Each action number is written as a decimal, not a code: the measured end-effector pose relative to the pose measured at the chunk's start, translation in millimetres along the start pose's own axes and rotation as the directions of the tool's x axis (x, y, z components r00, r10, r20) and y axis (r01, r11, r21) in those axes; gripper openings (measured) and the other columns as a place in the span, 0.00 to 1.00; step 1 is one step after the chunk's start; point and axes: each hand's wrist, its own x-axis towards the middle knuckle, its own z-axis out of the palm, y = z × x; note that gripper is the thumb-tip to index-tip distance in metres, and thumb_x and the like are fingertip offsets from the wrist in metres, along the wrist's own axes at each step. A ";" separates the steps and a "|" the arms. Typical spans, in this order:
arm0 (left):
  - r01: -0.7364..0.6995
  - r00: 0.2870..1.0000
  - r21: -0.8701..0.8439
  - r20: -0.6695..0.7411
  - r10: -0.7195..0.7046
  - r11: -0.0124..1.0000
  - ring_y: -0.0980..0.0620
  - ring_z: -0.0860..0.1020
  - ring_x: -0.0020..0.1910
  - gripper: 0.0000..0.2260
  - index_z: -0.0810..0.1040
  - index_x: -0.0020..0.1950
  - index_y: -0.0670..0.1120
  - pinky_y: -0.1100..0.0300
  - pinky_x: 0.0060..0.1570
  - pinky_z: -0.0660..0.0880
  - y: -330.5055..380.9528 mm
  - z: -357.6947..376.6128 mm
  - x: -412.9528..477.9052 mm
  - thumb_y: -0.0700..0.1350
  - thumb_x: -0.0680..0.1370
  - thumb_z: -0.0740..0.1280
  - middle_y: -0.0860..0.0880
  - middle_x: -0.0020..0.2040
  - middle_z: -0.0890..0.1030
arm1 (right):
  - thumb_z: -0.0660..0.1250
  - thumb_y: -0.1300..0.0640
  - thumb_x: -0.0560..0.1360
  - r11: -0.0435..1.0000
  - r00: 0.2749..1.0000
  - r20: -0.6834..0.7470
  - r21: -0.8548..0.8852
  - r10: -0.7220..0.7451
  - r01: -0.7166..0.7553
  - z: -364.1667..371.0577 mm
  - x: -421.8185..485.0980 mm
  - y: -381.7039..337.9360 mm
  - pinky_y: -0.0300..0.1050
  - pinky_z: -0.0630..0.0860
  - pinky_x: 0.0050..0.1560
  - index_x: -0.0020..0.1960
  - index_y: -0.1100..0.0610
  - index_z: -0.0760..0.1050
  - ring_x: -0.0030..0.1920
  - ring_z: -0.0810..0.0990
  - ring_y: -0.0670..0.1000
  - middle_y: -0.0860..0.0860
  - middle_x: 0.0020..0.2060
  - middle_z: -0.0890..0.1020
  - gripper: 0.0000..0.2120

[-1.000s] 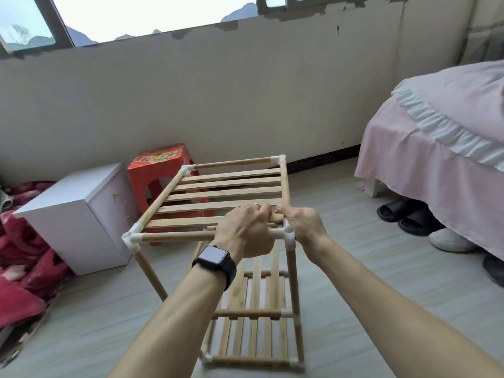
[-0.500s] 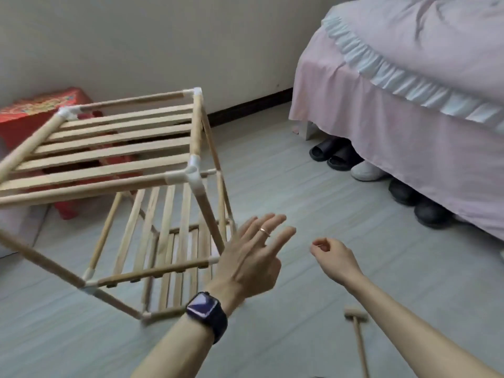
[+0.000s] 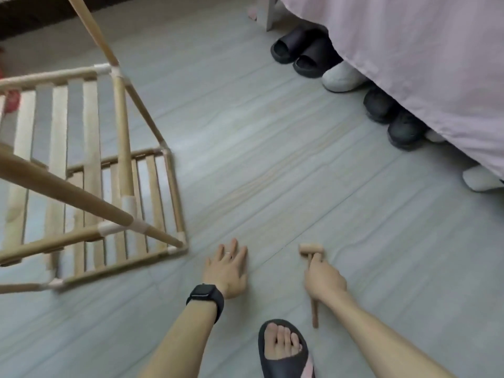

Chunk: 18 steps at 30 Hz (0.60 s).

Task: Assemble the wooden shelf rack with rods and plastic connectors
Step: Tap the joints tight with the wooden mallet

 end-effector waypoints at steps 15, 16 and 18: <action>0.066 0.954 -0.083 -0.286 -0.088 0.994 0.46 0.75 0.67 0.20 0.70 0.74 0.53 0.52 0.60 0.74 -24.2 -119.8 -134.1 0.53 0.83 0.57 0.49 0.70 0.74 | 0.53 0.50 0.84 0.776 0.884 -0.209 0.424 -0.419 0.468 -118.0 -101.3 -83.7 0.51 0.78 0.48 0.52 0.52 0.75 0.44 0.79 0.54 0.52 0.45 0.82 0.13; 0.070 0.938 -0.083 -0.334 -0.094 0.994 0.46 0.75 0.66 0.19 0.71 0.74 0.53 0.52 0.59 0.75 -26.8 -130.9 -156.1 0.53 0.83 0.57 0.48 0.69 0.76 | 0.54 0.49 0.84 0.728 0.857 -0.256 0.453 -0.447 0.515 -132.0 -119.1 -92.1 0.49 0.77 0.45 0.53 0.50 0.76 0.43 0.78 0.52 0.51 0.44 0.81 0.12; 0.080 0.905 -0.069 -0.413 -0.102 0.994 0.46 0.76 0.64 0.18 0.73 0.72 0.54 0.50 0.59 0.76 -32.2 -151.9 -202.0 0.54 0.82 0.58 0.49 0.68 0.77 | 0.55 0.47 0.84 0.641 0.789 -0.361 0.460 -0.498 0.615 -160.2 -155.7 -110.1 0.46 0.72 0.42 0.56 0.47 0.76 0.44 0.78 0.51 0.48 0.43 0.81 0.11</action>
